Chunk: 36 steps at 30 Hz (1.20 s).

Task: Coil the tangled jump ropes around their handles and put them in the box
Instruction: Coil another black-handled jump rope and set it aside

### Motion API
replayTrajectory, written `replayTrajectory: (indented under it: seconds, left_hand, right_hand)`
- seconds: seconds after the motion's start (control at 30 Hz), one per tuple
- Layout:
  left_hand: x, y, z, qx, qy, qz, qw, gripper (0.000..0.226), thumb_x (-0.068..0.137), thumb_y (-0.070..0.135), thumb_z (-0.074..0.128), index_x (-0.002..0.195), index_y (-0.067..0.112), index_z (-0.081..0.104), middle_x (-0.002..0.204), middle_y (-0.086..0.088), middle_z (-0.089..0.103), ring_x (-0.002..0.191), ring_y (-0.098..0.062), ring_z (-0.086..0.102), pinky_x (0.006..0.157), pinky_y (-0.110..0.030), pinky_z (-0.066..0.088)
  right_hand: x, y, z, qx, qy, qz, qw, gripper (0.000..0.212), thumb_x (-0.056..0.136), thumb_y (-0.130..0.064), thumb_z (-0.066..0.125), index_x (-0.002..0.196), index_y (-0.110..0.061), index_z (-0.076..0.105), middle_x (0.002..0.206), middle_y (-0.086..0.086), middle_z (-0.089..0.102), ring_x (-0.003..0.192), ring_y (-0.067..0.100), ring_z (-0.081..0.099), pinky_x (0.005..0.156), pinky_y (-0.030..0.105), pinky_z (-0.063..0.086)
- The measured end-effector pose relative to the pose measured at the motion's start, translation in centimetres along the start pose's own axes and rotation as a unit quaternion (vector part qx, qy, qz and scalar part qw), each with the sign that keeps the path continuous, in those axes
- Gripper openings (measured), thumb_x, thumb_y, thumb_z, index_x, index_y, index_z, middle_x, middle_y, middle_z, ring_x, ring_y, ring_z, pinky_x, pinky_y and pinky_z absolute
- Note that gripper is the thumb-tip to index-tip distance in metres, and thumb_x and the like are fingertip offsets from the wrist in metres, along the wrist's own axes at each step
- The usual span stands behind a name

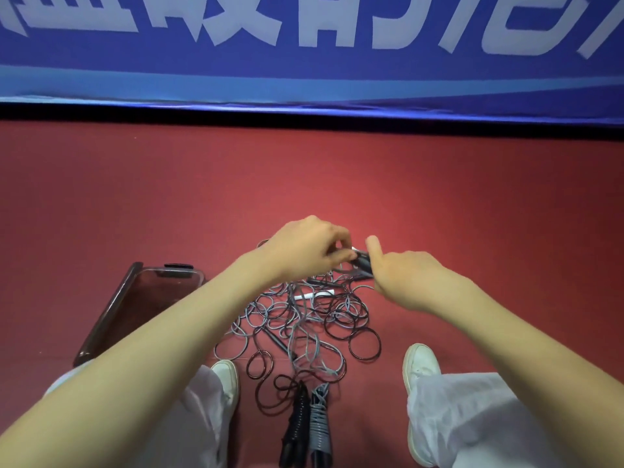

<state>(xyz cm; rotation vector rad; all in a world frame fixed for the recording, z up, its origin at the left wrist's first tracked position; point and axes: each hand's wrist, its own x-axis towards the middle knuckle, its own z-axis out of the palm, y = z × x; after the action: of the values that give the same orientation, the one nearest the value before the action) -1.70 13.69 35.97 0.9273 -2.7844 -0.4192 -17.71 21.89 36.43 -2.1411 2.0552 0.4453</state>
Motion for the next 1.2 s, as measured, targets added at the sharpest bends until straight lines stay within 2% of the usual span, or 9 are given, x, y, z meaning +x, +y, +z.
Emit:
replayTrajectory:
  seconds: [0.07, 0.17, 0.27, 0.33, 0.5, 0.67, 0.83, 1.07, 1.2]
  left_hand:
    - [0.3, 0.7, 0.6, -0.158, 0.051, -0.061, 0.984, 0.015, 0.097, 0.031, 0.055, 0.096, 0.017, 0.061, 0.071, 0.006, 0.056, 0.06, -0.013, 0.051, 0.054, -0.027, 0.035]
    - [0.7, 2.1, 1.0, -0.54, 0.055, -0.15, 0.827, 0.016, 0.098, 0.02, 0.054, 0.084, 0.015, 0.047, 0.062, 0.003, 0.048, 0.042, -0.006, 0.031, 0.041, -0.019, 0.024]
    - [0.9, 2.9, 0.6, -0.656, -0.007, -0.159, 0.738, 0.023, 0.101, 0.032, 0.043, 0.09, 0.015, 0.053, 0.06, 0.004, 0.048, 0.044, -0.007, 0.022, 0.041, -0.018, 0.017]
    - [1.0, 2.6, 0.0, -0.657, -0.006, -0.147, 0.74, 0.034, 0.102, 0.038, 0.038, 0.097, 0.013, 0.062, 0.056, 0.006, 0.044, 0.046, -0.007, 0.021, 0.044, -0.021, 0.017]
    - [0.6, 2.5, -0.5, -0.559, 0.124, -0.088, 0.815, 0.023, 0.099, 0.019, 0.052, 0.096, 0.003, 0.068, 0.059, 0.005, 0.054, 0.047, -0.007, 0.043, 0.048, -0.017, 0.033]
    - [0.4, 2.3, -0.2, -0.538, 0.077, -0.085, 0.835, 0.026, 0.098, 0.028, 0.052, 0.088, 0.009, 0.066, 0.053, 0.007, 0.036, 0.045, -0.008, 0.025, 0.044, -0.019, 0.018]
    - [0.8, -0.1, -0.5, -0.6, 0.076, -0.109, 0.789, 0.021, 0.079, 0.031, 0.064, 0.077, 0.013, 0.054, 0.053, 0.005, 0.044, 0.042, -0.006, 0.024, 0.041, -0.017, 0.017]
    - [0.7, -0.9, -0.5, -0.646, 0.081, -0.056, 0.757, 0.02, 0.084, 0.021, 0.068, 0.065, 0.019, 0.062, 0.056, 0.002, 0.054, 0.041, -0.005, 0.024, 0.044, -0.018, 0.017]
    - [0.7, -0.6, -0.4, -0.631, 0.104, -0.066, 0.766, 0.02, 0.074, 0.027, 0.069, 0.069, 0.013, 0.056, 0.064, -0.009, 0.055, 0.043, -0.007, 0.025, 0.048, -0.024, 0.015]
  right_hand:
    - [0.8, 0.6, -0.7, -0.02, 0.084, 0.044, 0.995, 0.06, 0.098, -0.008, 0.036, 0.148, -0.003, 0.003, 0.112, 0.013, 0.06, 0.093, 0.034, 0.063, 0.065, 0.036, 0.035]
    - [2.0, 0.5, -1.3, -0.032, 0.196, 0.083, 0.977, 0.077, 0.098, -0.01, 0.041, 0.15, -0.003, -0.016, 0.116, 0.013, 0.055, 0.093, 0.034, 0.065, 0.056, 0.034, 0.03]
    - [3.1, 0.7, -1.4, 0.043, 0.252, 0.091, 0.962, 0.082, 0.098, -0.014, 0.046, 0.149, -0.005, -0.018, 0.117, 0.015, 0.056, 0.092, 0.038, 0.064, 0.059, 0.036, 0.032]
    - [3.2, 0.9, -2.0, 0.119, 0.276, 0.082, 0.95, 0.082, 0.099, -0.02, 0.047, 0.151, -0.007, -0.015, 0.119, 0.018, 0.057, 0.093, 0.04, 0.062, 0.063, 0.037, 0.034]
    - [3.3, 0.8, -2.6, 0.175, 0.266, 0.089, 0.944, 0.069, 0.1, -0.027, 0.047, 0.15, -0.005, 0.003, 0.114, 0.021, 0.061, 0.096, 0.043, 0.061, 0.067, 0.039, 0.033]
    - [3.3, 1.8, -3.4, 0.385, 0.262, 0.061, 0.883, 0.043, 0.092, -0.008, 0.051, 0.129, -0.01, 0.029, 0.094, 0.012, 0.061, 0.083, 0.034, 0.058, 0.071, 0.038, 0.043]
    - [1.5, 1.3, -4.1, 0.583, 0.137, -0.089, 0.796, 0.032, 0.094, 0.0, 0.048, 0.119, -0.012, 0.032, 0.07, 0.006, 0.053, 0.048, 0.01, 0.042, 0.047, 0.02, 0.034]
    - [-0.2, 1.0, -4.7, 0.666, 0.056, -0.2, 0.716, 0.026, 0.094, 0.003, 0.054, 0.103, -0.018, 0.04, 0.065, -0.004, 0.052, 0.049, 0.01, 0.039, 0.046, 0.02, 0.03]
    - [0.5, 0.4, -4.6, 0.741, 0.076, -0.17, 0.645, 0.034, 0.089, -0.041, 0.057, 0.109, -0.015, 0.046, 0.062, 0.003, 0.047, 0.042, 0.011, 0.029, 0.038, 0.018, 0.019]
